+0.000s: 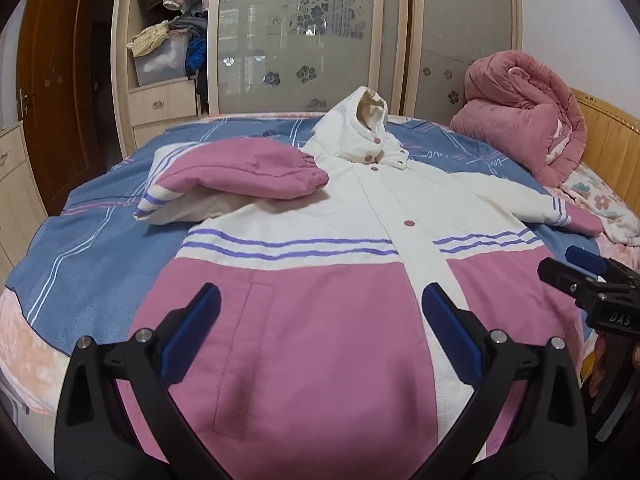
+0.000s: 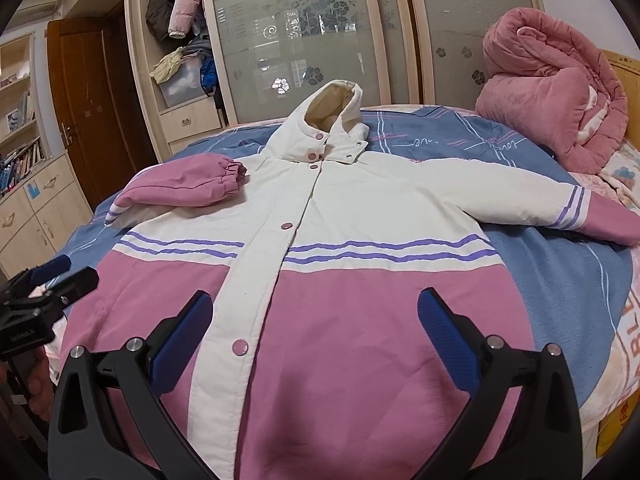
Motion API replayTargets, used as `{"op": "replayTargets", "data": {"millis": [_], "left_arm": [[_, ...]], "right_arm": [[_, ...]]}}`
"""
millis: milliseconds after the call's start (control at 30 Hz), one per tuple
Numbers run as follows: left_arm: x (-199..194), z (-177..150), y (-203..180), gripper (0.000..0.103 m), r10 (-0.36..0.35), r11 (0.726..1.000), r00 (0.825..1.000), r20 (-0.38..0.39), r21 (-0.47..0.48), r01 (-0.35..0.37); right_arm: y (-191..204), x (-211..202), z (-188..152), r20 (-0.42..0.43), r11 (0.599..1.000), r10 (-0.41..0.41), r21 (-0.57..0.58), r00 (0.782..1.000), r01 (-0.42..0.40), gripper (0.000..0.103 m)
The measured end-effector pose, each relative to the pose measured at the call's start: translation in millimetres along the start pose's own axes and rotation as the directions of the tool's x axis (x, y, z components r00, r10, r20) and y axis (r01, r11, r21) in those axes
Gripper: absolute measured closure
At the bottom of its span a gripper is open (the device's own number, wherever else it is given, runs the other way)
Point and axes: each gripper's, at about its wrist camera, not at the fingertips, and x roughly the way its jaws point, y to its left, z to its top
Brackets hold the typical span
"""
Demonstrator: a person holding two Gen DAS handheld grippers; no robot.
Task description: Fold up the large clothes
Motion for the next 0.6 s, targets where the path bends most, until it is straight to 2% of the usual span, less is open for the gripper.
{"op": "replayTargets", "data": {"millis": [600], "left_arm": [[3.2,-1.0,-2.8,0.002,-0.002,1.0,1.0,-0.005,0.001,0.002]], "right_arm": [[4.7,0.9,-0.9,-0.005,1.0,0.015,-0.003,1.0,-0.015,0.001]]}}
